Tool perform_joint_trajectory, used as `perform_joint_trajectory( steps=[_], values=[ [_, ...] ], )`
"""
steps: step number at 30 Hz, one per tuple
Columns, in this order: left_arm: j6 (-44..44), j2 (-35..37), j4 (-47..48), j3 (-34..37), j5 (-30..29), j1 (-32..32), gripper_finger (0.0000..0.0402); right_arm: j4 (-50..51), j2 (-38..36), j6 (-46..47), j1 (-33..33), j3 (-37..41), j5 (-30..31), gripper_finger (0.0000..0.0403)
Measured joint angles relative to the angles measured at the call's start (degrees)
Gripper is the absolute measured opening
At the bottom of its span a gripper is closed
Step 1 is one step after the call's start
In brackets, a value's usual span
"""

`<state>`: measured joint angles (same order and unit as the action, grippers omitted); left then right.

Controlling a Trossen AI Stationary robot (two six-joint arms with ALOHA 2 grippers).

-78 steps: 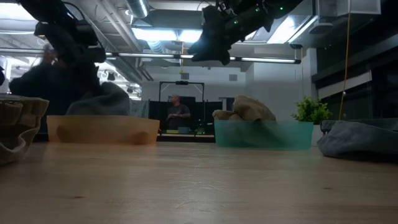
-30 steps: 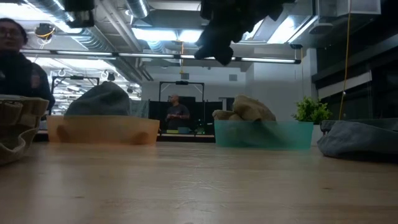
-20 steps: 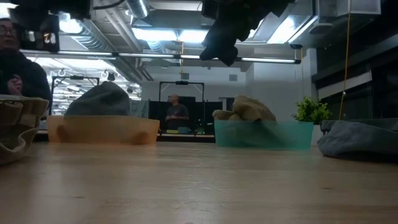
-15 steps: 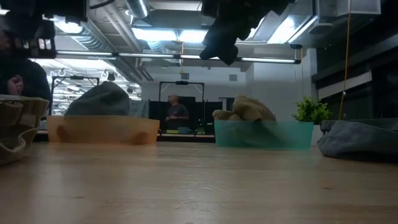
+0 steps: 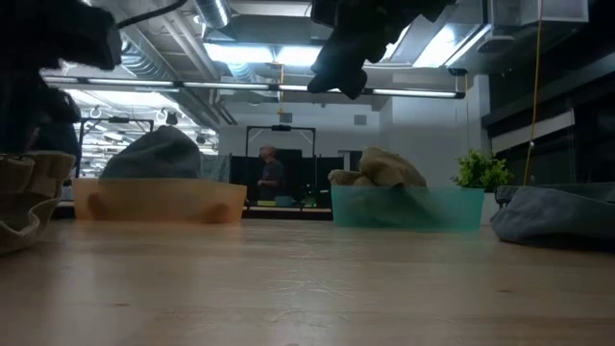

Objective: Pick & Place hat
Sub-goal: Put the brown cap into the green bin

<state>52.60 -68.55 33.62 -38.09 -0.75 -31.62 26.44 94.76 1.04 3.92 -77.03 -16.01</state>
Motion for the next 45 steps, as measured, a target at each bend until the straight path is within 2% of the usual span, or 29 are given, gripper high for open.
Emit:
perform_joint_trajectory(
  steps=[6,13,17,25,29,35,41,45],
  values=[
    [2.9,-6.0,0.1,-0.6,-0.4,-1.0,0.0118,0.0,0.0,0.0,0.0,0.0,0.0,0.0171],
    [0.4,-6.1,0.0,-6.0,0.0,-0.9,0.0118,-0.4,0.0,0.0,0.0,0.0,3.4,0.0171],
    [-3.2,-5.5,1.9,-8.2,-3.5,-1.1,0.0118,-0.5,0.0,-1.8,0.0,0.0,3.5,0.0171],
    [-2.4,-5.8,13.0,-8.4,-10.2,-1.1,0.0118,-2.9,0.0,-3.1,0.1,0.0,5.5,0.0171],
    [-3.2,-5.8,13.9,-8.4,-12.1,-1.1,0.0118,-2.9,0.0,-3.4,0.1,0.0,5.5,0.0171],
    [-4.8,-5.8,13.3,-8.4,-11.7,-1.1,0.0118,-2.5,0.0,-3.0,0.1,0.0,5.5,0.0171],
    [-4.9,-5.8,11.6,-8.4,-7.4,-1.1,0.0118,-1.6,0.0,-2.9,0.1,0.0,5.5,0.0171],
    [-6.6,-5.8,11.5,-8.3,-7.4,-1.1,0.0118,-1.7,0.0,-3.0,0.1,0.0,5.5,0.0171]
  ],
)
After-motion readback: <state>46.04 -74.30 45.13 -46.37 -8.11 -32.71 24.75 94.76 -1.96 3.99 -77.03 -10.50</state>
